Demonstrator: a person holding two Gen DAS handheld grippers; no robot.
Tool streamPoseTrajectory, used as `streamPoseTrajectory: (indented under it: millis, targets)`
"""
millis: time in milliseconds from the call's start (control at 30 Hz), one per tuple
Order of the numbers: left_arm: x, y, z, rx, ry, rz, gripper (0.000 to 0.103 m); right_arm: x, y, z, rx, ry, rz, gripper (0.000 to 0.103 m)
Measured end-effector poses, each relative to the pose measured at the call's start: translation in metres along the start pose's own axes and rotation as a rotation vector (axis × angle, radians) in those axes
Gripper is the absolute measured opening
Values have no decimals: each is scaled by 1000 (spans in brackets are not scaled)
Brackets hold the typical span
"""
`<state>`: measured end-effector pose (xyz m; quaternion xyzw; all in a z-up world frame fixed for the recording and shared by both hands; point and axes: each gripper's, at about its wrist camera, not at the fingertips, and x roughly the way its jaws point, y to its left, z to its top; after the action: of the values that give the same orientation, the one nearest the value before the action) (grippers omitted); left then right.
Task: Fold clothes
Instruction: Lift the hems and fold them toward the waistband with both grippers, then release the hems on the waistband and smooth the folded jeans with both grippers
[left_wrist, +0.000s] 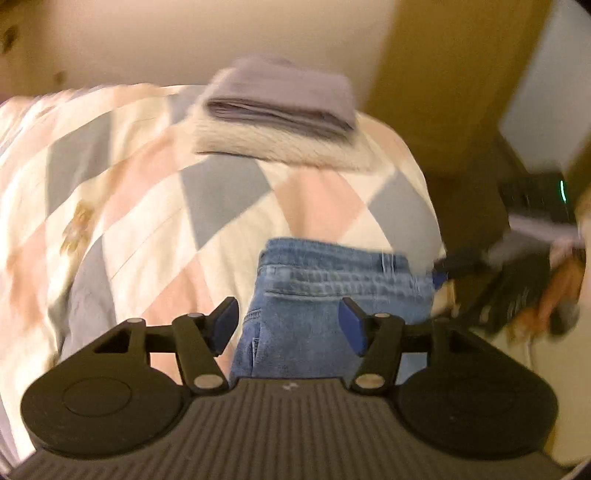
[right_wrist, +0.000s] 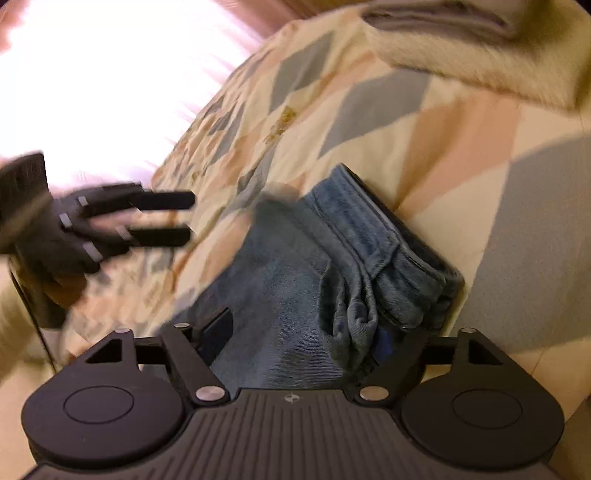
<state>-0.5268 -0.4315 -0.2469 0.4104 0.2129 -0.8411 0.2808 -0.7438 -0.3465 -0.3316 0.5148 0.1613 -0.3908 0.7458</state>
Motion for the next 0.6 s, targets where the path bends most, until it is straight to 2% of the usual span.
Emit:
streamPoseTrajectory:
  millis: [67, 100, 167, 200, 267, 300, 400, 433, 600]
  targets:
    - [6, -2, -10, -13, 19, 20, 46, 2, 10, -1, -67, -14, -46, 75]
    - [13, -3, -15, -29, 48, 22, 40, 3, 13, -2, -91, -19, -73, 67]
    - [25, -4, -27, -61, 90, 26, 26, 2, 13, -5, -97, -38, -129, 44]
    - [30, -4, -33, -77, 104, 35, 24, 2, 10, -5, -82, -51, -160, 21]
    - [42, -6, -41, -111, 118, 67, 17, -10, 2, -5, -36, -99, -140, 18]
    - [46, -7, -44, -128, 114, 83, 17, -14, 4, -5, -43, -122, -133, 17]
    - [44, -11, -46, -180, 48, 121, 17, -18, 25, -5, -171, -165, -176, 17]
    - [41, -12, -47, -198, 28, 128, 17, -19, 26, -5, -175, -178, -185, 17]
    - [43, -19, -44, -220, -19, 139, 17, -37, 7, -3, -83, -254, -243, 17]
